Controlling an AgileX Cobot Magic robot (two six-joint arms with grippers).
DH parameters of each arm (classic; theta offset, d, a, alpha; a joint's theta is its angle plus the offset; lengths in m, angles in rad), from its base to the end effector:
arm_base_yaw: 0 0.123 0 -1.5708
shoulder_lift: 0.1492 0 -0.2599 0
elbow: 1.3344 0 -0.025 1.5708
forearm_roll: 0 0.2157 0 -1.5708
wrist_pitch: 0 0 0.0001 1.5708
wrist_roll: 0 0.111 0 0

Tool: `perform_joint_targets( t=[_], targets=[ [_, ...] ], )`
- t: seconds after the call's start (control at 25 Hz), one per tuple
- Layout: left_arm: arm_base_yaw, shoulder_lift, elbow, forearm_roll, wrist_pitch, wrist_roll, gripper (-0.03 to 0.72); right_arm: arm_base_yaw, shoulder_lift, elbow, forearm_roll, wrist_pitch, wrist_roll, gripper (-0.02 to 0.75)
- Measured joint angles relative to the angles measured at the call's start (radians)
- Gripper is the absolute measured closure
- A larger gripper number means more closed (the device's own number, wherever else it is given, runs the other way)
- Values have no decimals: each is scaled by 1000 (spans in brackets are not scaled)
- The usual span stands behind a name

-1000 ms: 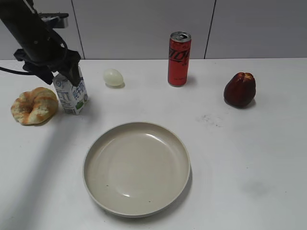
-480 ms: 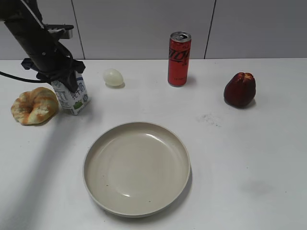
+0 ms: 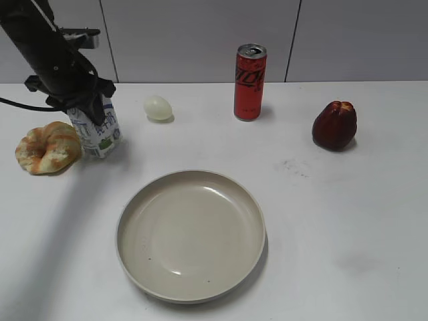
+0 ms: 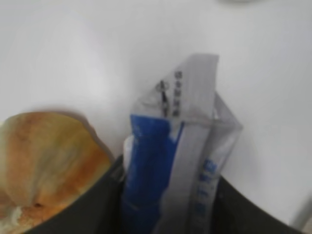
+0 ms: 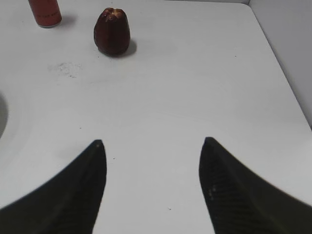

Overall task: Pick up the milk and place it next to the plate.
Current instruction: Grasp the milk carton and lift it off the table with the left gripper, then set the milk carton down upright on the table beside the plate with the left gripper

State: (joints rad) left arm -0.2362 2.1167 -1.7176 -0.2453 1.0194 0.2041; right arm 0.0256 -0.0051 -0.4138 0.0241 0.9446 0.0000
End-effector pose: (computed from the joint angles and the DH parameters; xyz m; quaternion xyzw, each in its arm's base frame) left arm 0.3899 -0.1175 0.1750 0.1652 0.9728 -0.1130 0.1168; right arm 0.0197 0.0027 0.2396 -0.0101 0.8439 0.0189 0.5361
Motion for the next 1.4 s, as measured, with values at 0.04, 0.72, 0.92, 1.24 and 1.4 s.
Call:
perform_joint_targets(
  t=[0.04, 0.72, 0.92, 1.24, 1.4],
  targets=[
    [-7, -9, -14, 3, 17, 8, 401, 0, 0, 0, 0, 0, 0, 279],
    [-262, 39, -150, -40, 52, 423, 401, 0, 0, 0, 0, 0, 0, 279],
    [-285, 81, -150, -55, 57, 525, 401, 0, 0, 0, 0, 0, 0, 279],
    [-289, 108, -151, -147, 62, 678, 401, 0, 0, 0, 0, 0, 0, 279],
    [-289, 108, -151, -142, 57, 693, 401, 0, 0, 0, 0, 0, 0, 279]
  ],
)
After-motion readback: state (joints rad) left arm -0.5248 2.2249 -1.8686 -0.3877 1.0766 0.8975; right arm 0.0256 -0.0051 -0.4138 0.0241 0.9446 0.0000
